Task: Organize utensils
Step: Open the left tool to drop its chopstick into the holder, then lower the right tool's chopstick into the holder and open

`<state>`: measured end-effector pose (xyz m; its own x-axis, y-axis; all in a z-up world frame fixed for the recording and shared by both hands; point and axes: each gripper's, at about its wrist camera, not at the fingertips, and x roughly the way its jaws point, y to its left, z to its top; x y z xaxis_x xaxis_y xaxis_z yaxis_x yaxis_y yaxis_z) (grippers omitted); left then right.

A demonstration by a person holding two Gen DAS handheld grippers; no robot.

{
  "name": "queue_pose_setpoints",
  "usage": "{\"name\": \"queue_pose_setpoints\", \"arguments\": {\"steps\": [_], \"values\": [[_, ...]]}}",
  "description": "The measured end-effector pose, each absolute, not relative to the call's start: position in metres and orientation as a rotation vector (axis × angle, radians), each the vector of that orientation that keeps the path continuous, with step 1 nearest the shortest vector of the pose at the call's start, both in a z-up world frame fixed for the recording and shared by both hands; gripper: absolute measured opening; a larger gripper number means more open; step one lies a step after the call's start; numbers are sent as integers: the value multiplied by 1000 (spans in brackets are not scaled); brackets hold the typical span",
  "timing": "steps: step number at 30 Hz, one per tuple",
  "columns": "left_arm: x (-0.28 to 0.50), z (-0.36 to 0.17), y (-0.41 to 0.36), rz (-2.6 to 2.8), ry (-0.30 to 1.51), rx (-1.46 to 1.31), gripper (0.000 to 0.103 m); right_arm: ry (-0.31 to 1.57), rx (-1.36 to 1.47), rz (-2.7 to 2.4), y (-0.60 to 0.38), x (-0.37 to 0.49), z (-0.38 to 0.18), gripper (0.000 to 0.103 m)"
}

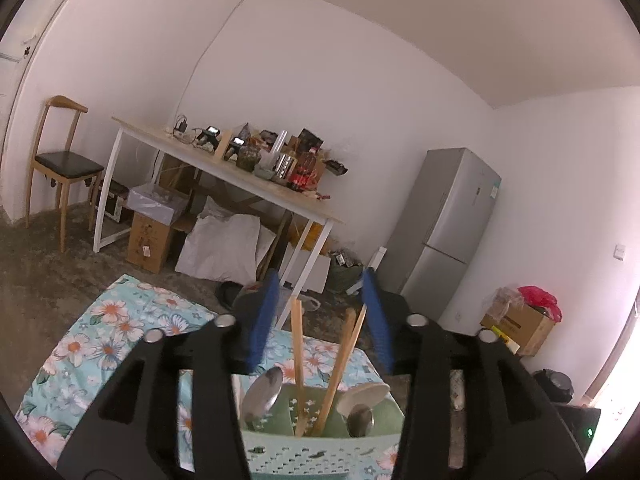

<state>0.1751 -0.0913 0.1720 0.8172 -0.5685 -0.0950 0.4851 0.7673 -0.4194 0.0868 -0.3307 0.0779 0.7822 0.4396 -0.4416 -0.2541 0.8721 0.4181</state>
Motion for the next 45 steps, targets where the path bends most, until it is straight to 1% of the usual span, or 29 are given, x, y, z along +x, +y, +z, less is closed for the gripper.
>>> {"name": "queue_pose_setpoints", "arguments": {"steps": [1,2,3,4,9,11,13,19,23,26,29,34,36,37,39,42,43,45], "values": [[170,172,-87,-574,216,-393,55,549,347,385,-329,87,81,7],[166,172,-84,-575,212,-391,57,540,343,386,-328,87,85,7],[160,172,-80,-577,210,-388,61,529,336,387,-327,87,89,7],[152,171,-75,-573,210,-379,67,510,328,390,-326,88,96,7],[123,157,-53,-534,238,-327,84,406,285,416,-319,92,136,7],[117,148,-46,-500,270,-298,85,348,259,428,-315,94,156,7],[111,133,-38,-444,320,-264,89,288,241,445,-312,97,177,7],[100,91,-3,-332,457,-303,90,142,199,465,-306,117,230,7],[90,68,14,-229,520,-316,94,80,164,426,-302,138,248,7],[84,59,18,-192,530,-286,94,59,151,399,-299,153,245,7],[78,56,17,-184,535,-249,95,45,101,352,-293,164,223,7],[76,58,9,-192,545,-237,95,194,104,312,-293,181,173,7],[78,58,4,-195,557,-222,95,218,109,302,-295,177,163,10],[79,59,2,-199,562,-215,95,224,109,290,-297,171,159,13],[81,60,-2,-198,577,-206,95,213,123,269,-302,161,160,46],[84,63,-7,-207,591,-215,95,175,148,245,-310,134,163,62],[85,64,-8,-205,590,-216,95,177,152,239,-312,125,163,65],[85,66,-11,-196,587,-213,95,194,164,230,-311,111,159,78]]}}
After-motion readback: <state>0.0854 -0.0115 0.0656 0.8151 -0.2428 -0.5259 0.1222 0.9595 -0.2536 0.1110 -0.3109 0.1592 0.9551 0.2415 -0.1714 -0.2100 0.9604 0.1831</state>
